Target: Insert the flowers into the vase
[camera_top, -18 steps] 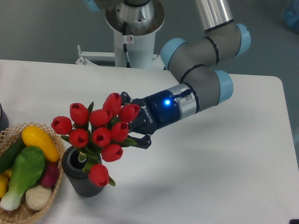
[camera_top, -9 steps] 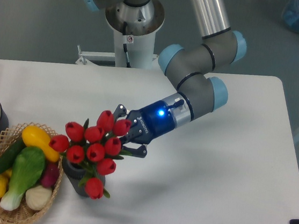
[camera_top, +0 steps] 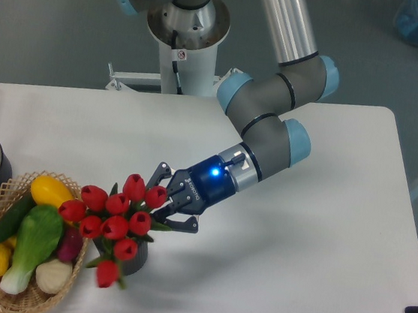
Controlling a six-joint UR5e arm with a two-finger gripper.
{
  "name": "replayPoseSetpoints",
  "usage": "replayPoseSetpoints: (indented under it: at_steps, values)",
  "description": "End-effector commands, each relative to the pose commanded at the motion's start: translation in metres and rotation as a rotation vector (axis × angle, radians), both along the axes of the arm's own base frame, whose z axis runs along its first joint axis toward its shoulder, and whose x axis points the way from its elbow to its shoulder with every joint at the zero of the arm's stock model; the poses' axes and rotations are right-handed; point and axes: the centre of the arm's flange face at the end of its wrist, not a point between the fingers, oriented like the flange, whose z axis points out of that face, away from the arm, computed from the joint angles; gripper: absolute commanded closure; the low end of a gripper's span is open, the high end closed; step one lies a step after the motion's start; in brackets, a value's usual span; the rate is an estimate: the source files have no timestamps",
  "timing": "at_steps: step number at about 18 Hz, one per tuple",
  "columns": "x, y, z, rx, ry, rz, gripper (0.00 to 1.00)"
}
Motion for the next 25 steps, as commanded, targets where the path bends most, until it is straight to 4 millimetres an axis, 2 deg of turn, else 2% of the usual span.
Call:
replayPoseSetpoints:
  at_steps: [1,2,7,9,11,13,15,17,18,20,22,25]
  values:
    - [-0.002,-0.002,0.000,-0.001,0.001,0.005,0.05]
    - [-0.007,-0.007,0.001,-0.003,0.009,0.015,0.00]
    - [-0.038,-0.042,0.006,-0.001,0.137,0.077,0.00]
    - [-0.050,-0.060,0.019,0.006,0.157,0.114,0.00]
    - [-0.071,-0.089,0.040,0.006,0.197,0.176,0.00]
    - [-0.092,-0.120,0.062,-0.085,0.305,0.239,0.00]
    - [-0.113,-0.143,0.070,-0.199,0.399,0.287,0.00]
    - [-0.125,-0.154,0.074,-0.215,0.421,0.312,0.00]
    - [-0.127,-0.153,0.077,-0.222,0.432,0.312,0.00]
    - [-0.141,-0.158,0.081,-0.349,0.516,0.332,0.00]
    - [-0.159,-0.174,0.077,-0.583,0.634,0.360,0.00]
    - [-0.182,-0.198,0.060,-0.738,0.678,0.384,0.00]
